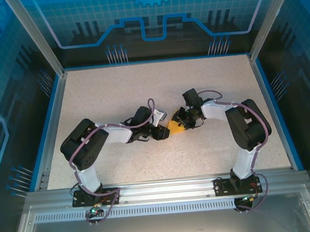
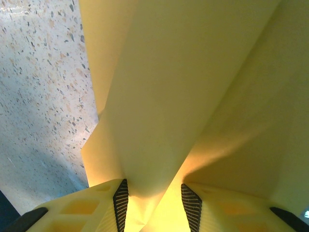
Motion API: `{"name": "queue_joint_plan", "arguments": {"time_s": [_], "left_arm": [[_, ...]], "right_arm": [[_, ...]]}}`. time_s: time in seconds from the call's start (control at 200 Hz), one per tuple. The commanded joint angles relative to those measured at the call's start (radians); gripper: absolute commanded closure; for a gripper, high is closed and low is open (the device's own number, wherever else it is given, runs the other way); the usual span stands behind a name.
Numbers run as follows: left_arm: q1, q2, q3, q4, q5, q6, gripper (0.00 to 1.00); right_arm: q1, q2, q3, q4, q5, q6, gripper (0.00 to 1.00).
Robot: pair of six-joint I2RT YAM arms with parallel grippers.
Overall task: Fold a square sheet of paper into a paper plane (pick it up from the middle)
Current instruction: Fourth fold the wing at the center of the table.
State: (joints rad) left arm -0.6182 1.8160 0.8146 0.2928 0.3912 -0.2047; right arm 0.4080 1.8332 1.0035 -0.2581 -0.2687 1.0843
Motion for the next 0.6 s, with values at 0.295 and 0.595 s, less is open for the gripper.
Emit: {"name": "queue_joint_plan", "arguments": {"time_s": [0.295, 0.595], "left_arm": [[-0.007, 0.034, 0.024, 0.020, -0.047, 0.074, 0.68], [-0.006, 0.044, 0.028, 0.030, -0.048, 0.072, 0.79]], "right_arm": [[0.003, 0.089, -0.050, -0.182, 0.117, -0.004, 0.59], [0.002, 0.071, -0.025, -0.188, 0.112, -0.037, 0.59]]}}
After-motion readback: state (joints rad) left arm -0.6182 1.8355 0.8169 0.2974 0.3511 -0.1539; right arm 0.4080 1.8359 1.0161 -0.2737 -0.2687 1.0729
